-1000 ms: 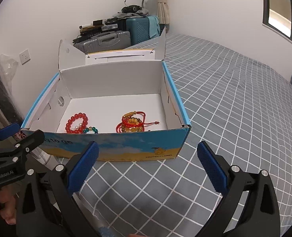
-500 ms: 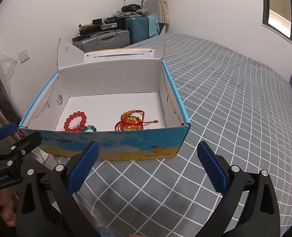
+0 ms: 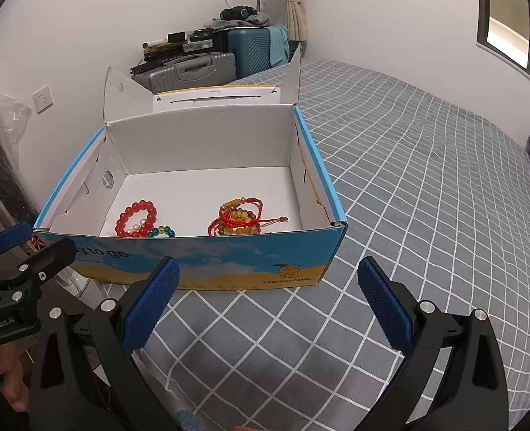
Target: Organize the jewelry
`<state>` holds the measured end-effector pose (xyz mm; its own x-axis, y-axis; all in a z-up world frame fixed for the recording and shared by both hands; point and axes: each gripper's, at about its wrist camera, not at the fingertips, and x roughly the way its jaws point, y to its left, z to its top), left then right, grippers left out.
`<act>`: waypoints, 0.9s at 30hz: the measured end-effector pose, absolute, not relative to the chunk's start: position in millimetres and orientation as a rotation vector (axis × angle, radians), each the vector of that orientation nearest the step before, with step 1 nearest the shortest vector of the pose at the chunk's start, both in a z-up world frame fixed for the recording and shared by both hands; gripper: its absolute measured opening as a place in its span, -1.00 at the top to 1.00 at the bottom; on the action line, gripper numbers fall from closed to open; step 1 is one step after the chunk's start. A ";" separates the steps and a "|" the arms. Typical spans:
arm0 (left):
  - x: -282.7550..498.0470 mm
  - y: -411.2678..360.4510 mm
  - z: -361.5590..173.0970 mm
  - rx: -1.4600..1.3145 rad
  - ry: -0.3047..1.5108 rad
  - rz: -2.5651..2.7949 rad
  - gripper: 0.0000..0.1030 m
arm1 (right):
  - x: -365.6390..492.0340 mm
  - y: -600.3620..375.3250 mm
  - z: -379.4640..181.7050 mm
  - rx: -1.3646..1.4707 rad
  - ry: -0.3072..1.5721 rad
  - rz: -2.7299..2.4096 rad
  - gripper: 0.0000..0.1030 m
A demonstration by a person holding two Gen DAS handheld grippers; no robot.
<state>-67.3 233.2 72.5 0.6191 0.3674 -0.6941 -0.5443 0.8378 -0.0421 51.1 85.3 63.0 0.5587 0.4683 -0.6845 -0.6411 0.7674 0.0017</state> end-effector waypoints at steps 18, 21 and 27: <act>-68.2 231.0 70.8 -0.256 0.732 0.538 -0.89 | 52.5 86.5 60.7 -0.264 0.723 0.657 -0.86; -69.0 232.7 71.1 -0.264 0.735 0.537 -0.89 | 52.4 86.4 60.7 -0.263 0.723 0.656 -0.86; -68.9 233.0 70.3 -0.261 0.738 0.542 -0.89 | 52.5 85.6 60.8 -0.265 0.722 0.658 -0.86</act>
